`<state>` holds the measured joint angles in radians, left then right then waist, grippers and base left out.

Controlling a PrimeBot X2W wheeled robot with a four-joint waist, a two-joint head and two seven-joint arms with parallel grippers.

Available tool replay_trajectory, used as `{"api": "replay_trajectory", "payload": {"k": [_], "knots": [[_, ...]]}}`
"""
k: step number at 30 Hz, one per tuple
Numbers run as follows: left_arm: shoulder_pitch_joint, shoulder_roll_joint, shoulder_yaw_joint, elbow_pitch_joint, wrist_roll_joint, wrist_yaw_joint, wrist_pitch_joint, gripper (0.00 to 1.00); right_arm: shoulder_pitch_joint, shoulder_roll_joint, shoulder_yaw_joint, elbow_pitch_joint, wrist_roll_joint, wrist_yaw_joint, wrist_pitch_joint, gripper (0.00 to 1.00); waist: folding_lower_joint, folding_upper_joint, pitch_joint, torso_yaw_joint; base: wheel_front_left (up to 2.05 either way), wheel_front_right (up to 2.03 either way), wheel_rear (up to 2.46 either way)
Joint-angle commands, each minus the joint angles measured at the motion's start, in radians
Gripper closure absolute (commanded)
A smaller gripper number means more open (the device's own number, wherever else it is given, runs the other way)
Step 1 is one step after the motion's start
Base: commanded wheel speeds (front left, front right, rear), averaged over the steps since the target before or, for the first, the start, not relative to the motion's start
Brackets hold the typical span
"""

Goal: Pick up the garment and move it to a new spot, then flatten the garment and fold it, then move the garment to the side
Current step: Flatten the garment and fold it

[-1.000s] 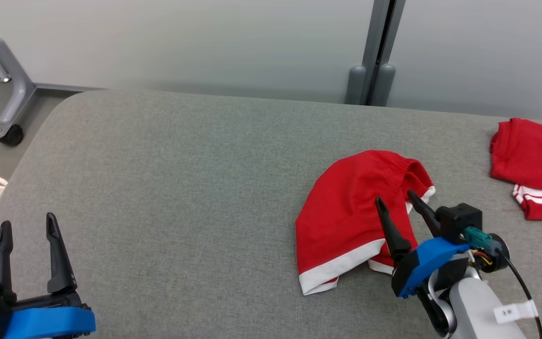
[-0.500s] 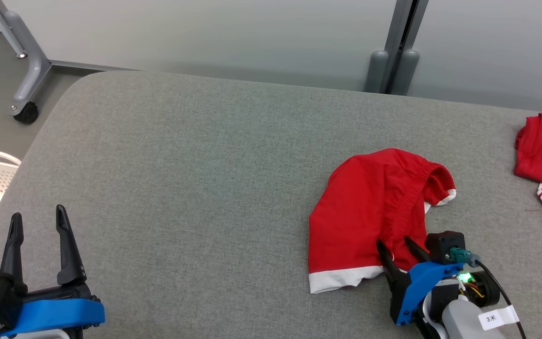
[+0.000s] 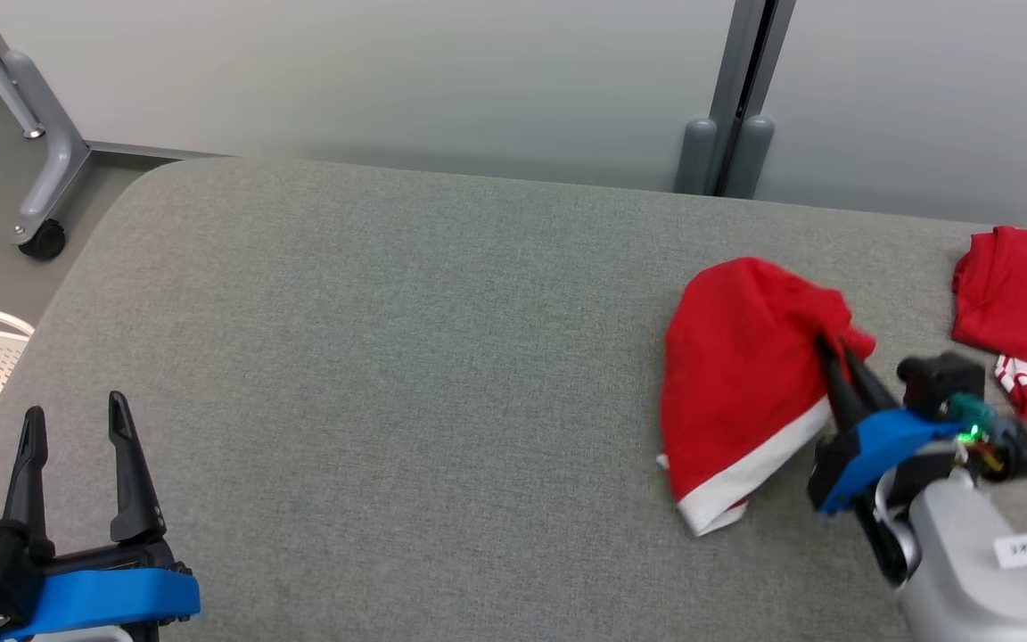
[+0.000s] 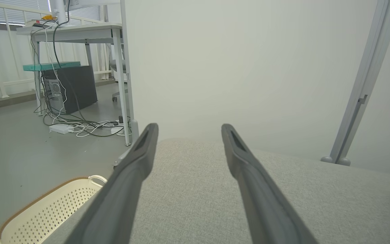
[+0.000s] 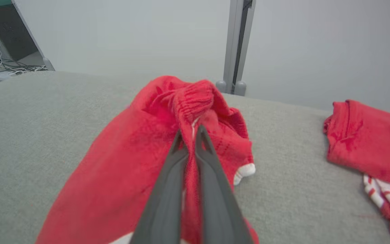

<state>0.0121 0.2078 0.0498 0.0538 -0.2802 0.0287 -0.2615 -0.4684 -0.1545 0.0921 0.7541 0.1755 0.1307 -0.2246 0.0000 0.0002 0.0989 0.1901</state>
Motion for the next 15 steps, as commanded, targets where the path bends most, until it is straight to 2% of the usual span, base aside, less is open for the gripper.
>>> {"api": "replay_trajectory", "payload": {"k": [1, 4, 6, 14, 15], "knots": [[-0.007, -0.006, 0.005, 0.000, 0.006, -0.004, -0.005, 0.00, -0.033, -0.007, 0.005, -0.026, -0.009, 0.000, -0.006, 1.00, 0.0000, -0.0002, 0.000, 0.002, 0.00, 0.00, 0.00], [-0.007, -0.014, 0.012, 0.000, 0.011, -0.011, -0.005, 0.00, -0.063, -0.011, 0.038, -0.079, -0.025, 0.000, 0.013, 1.00, 0.0000, -0.0002, -0.001, 0.008, 0.00, 0.00, 0.00], [-0.005, -0.020, 0.016, 0.002, 0.014, -0.017, -0.005, 0.00, -0.073, 0.011, 0.086, -0.114, -0.029, 0.000, 0.032, 1.00, 0.0000, -0.0002, -0.004, 0.011, 0.00, 0.00, 0.00], [-0.020, -0.043, 0.017, 0.015, 0.030, -0.036, -0.005, 0.00, -0.030, 0.089, 0.366, -0.142, 0.034, 0.000, 0.093, 1.00, 0.0000, -0.0002, -0.002, 0.035, 0.00, 0.00, 0.00], [-0.020, -0.043, 0.017, 0.015, 0.030, -0.036, -0.005, 0.00, -0.030, 0.089, 0.366, -0.142, 0.034, 0.000, 0.093, 1.00, 0.0000, -0.0002, -0.002, 0.035, 0.00, 0.00, 0.00]]}}
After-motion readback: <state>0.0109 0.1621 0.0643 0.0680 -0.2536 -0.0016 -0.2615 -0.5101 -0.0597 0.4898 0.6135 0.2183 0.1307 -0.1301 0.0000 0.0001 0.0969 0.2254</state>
